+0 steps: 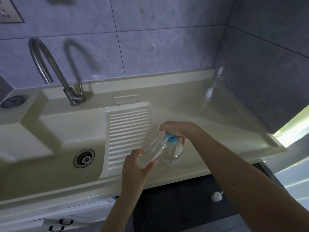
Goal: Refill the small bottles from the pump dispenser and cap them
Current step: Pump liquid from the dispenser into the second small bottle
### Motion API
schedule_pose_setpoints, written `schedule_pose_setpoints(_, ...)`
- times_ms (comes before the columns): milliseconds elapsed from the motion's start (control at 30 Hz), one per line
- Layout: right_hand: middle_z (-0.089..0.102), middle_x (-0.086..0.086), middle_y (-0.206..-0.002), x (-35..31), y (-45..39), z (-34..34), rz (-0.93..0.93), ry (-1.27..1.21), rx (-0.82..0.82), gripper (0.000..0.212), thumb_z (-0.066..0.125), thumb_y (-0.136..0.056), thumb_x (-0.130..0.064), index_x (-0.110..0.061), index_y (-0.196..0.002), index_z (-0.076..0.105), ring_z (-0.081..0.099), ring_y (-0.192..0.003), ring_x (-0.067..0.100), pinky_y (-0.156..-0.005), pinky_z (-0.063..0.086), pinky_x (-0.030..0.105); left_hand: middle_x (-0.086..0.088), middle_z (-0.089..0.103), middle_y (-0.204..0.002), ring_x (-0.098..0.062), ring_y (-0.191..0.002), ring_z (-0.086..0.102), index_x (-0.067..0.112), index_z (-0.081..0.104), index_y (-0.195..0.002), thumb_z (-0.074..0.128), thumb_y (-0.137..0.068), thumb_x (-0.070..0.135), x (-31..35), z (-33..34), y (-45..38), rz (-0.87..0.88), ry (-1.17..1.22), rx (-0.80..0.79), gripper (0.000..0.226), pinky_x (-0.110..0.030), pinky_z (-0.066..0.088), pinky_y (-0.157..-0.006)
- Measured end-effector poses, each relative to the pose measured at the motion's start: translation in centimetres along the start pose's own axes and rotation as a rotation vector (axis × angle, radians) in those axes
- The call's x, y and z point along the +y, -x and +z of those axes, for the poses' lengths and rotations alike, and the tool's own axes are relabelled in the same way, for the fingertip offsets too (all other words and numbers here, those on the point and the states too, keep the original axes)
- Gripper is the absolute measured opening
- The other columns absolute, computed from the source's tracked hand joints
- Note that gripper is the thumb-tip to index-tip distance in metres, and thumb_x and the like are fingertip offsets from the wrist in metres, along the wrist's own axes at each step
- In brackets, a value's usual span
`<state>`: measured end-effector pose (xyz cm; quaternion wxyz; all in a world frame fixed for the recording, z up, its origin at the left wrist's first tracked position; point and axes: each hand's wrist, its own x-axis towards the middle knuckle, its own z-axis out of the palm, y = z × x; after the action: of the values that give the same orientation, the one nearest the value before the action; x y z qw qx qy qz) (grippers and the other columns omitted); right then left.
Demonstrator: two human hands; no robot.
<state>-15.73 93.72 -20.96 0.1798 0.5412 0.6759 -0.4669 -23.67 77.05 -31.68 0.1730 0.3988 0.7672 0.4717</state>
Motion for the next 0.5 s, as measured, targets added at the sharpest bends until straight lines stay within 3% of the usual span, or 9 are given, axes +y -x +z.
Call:
schedule_pose_setpoints(67, 0.033, 0.031, -0.145, -0.3, 0.5, 0.1, -0.036, -0.023, 0.051, 0.048, 0.034, -0.100, -0.016, 0.011, -0.139, 0.033, 0.035, -0.133, 0.044, -0.105, 0.036, 0.048, 0.015, 0.061, -0.098, -0.006, -0.094, 0.057, 0.029, 0.058, -0.106, 0.079, -0.072, 0.032, -0.1, 0.2, 0.1, 0.017, -0.008, -0.002, 0.040, -0.015, 0.041, -0.077)
schedule_pose_setpoints(133, 0.047, 0.026, -0.134, -0.2, 0.4, 0.1, -0.067, 0.021, 0.100, 0.043, 0.035, -0.100, -0.014, 0.009, -0.137, 0.039, 0.042, -0.130, 0.039, -0.104, 0.039, 0.044, 0.011, 0.063, -0.101, -0.007, -0.094, 0.058, 0.024, 0.061, -0.111, 0.078, -0.074, 0.033, -0.3, 0.4, 0.2, 0.029, -0.015, 0.001, 0.042, -0.019, 0.044, -0.080)
schedule_pose_setpoints(167, 0.055, 0.021, -0.116, -0.2, 0.5, 0.1, -0.102, 0.076, 0.123, 0.038, 0.035, -0.100, -0.013, 0.006, -0.132, 0.045, 0.049, -0.122, 0.037, -0.104, 0.041, 0.043, 0.010, 0.064, -0.102, -0.008, -0.094, 0.058, 0.022, 0.062, -0.113, 0.077, -0.074, 0.033, -0.3, 0.5, 0.3, 0.035, -0.018, 0.005, 0.043, -0.022, 0.045, -0.082)
schedule_pose_setpoints(233, 0.045, 0.009, -0.081, 0.0, 0.6, 0.2, -0.128, 0.161, 0.160, 0.023, 0.037, -0.099, -0.008, 0.003, -0.112, 0.053, 0.055, -0.092, 0.030, -0.101, 0.046, 0.042, 0.009, 0.065, -0.103, -0.009, -0.094, 0.059, 0.019, 0.063, -0.114, 0.078, -0.074, 0.033, -0.3, 0.5, 0.4, 0.034, -0.013, 0.013, 0.045, -0.025, 0.047, -0.083)
schedule_pose_setpoints(267, 0.044, 0.008, -0.079, 0.0, 0.5, 0.4, -0.136, 0.184, 0.189, 0.021, 0.039, -0.097, -0.005, 0.005, -0.107, 0.054, 0.055, -0.086, 0.027, -0.098, 0.048, 0.041, 0.009, 0.065, -0.103, -0.009, -0.094, 0.059, 0.019, 0.064, -0.114, 0.078, -0.074, 0.032, -0.3, 0.5, 0.5, 0.036, -0.011, 0.019, 0.045, -0.025, 0.047, -0.083)
schedule_pose_setpoints(400, 0.054, 0.019, -0.113, 0.4, -0.1, 0.8, -0.170, 0.270, 0.258, 0.030, 0.042, -0.096, -0.009, 0.003, -0.119, 0.056, 0.052, -0.092, 0.028, -0.086, 0.049, 0.036, 0.011, 0.066, -0.101, -0.008, -0.090, 0.059, 0.018, 0.064, -0.113, 0.080, -0.072, 0.033, -0.4, 0.4, 0.6, 0.040, -0.017, 0.012, 0.046, -0.015, 0.043, -0.078)
schedule_pose_setpoints(500, 0.054, 0.018, -0.116, 0.4, -0.5, 0.9, -0.148, 0.220, 0.251, 0.030, 0.043, -0.096, -0.011, 0.003, -0.119, 0.056, 0.054, -0.092, 0.030, -0.083, 0.049, 0.035, 0.011, 0.065, -0.099, -0.005, -0.087, 0.057, 0.017, 0.064, -0.112, 0.081, -0.072, 0.029, -0.3, 0.4, 0.6, 0.027, -0.010, 0.013, 0.045, -0.010, 0.040, -0.076)
